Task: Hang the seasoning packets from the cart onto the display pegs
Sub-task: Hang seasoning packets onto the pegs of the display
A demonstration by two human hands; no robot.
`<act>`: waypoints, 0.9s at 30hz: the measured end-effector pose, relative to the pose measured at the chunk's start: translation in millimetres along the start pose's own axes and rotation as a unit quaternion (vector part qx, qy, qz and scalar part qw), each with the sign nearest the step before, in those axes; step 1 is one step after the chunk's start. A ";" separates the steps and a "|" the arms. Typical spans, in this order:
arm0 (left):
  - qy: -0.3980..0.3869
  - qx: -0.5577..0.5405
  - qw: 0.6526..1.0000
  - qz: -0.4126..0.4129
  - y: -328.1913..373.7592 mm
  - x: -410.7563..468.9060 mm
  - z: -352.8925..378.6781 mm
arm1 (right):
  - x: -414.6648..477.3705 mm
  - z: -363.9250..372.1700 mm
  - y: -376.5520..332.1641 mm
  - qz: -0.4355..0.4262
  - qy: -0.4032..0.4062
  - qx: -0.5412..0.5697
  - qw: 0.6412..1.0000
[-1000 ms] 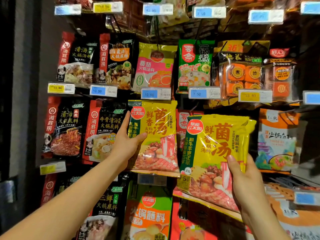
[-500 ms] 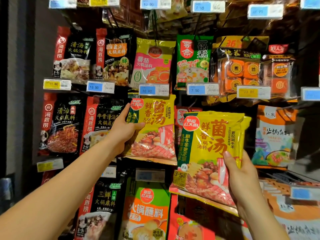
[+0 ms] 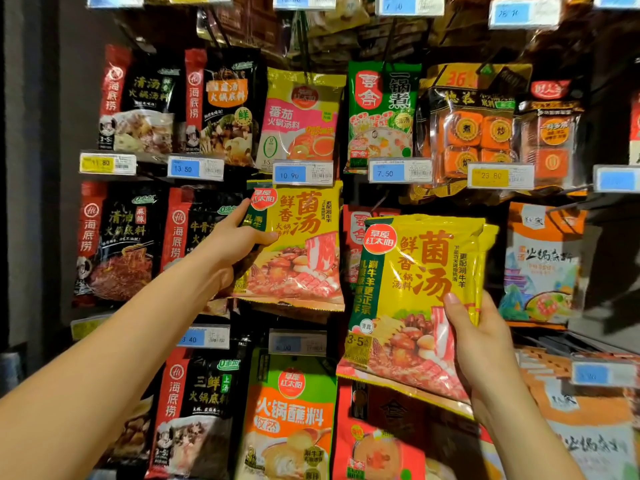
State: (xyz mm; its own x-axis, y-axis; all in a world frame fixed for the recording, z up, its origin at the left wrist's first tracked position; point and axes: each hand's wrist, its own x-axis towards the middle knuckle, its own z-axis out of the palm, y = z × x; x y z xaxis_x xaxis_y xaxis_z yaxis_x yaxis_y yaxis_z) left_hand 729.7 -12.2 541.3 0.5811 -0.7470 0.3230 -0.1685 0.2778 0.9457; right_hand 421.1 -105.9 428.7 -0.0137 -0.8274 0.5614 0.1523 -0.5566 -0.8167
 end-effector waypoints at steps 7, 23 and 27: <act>-0.017 0.016 0.999 -0.027 8.0 5.1 -1.0 | -1.4 0.2 -5.8 -0.006 -0.001 0.005 1.000; -0.032 0.068 0.996 -0.038 14.9 4.0 4.8 | -2.0 1.5 -8.7 -0.006 -0.006 0.004 1.000; -0.019 0.053 0.997 -0.052 0.5 4.4 0.1 | -2.2 0.7 -8.2 -0.008 -0.004 -0.004 1.000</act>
State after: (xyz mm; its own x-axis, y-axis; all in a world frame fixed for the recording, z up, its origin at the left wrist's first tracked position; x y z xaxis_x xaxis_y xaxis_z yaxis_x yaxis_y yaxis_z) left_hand 732.1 -15.4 543.2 0.5690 -0.7918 0.2219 -0.1931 0.1337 0.9720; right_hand 420.6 -99.5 434.2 -0.0090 -0.8179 0.5753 0.1435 -0.5704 -0.8087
